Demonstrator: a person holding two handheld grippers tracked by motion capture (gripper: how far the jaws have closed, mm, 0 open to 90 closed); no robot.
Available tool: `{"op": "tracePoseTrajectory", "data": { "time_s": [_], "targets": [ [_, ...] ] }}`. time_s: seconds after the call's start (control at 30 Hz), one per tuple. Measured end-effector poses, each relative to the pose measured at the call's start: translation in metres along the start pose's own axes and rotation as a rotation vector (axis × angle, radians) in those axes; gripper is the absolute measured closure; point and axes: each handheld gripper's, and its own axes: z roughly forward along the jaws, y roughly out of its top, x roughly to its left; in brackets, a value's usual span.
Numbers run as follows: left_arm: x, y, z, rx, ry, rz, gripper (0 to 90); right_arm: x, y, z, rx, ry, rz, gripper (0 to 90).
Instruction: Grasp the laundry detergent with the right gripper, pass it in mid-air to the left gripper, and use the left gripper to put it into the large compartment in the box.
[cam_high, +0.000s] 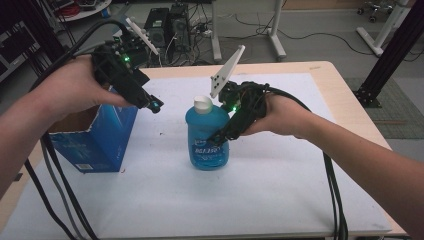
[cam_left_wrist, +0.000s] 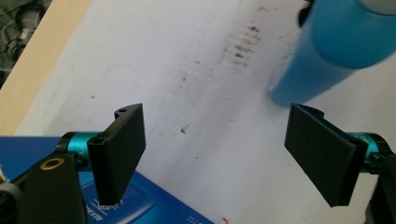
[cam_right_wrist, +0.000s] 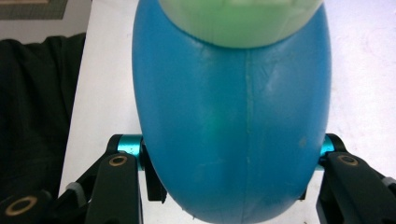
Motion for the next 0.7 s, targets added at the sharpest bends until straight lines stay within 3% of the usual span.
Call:
{"op": "tracePoseTrajectory", "data": {
  "time_s": [0.37,0.7],
  "targets": [
    [-0.007,0.029,-0.024,-0.017,-0.16,0.145,20.7,-0.007,0.021,-0.023,0.021,-0.003,-0.007,46.2],
    [-0.018,0.056,-0.027,0.009,-0.203,0.234,20.6,-0.006,0.043,-0.033,0.048,0.0,-0.045,46.3]
  ]
}}
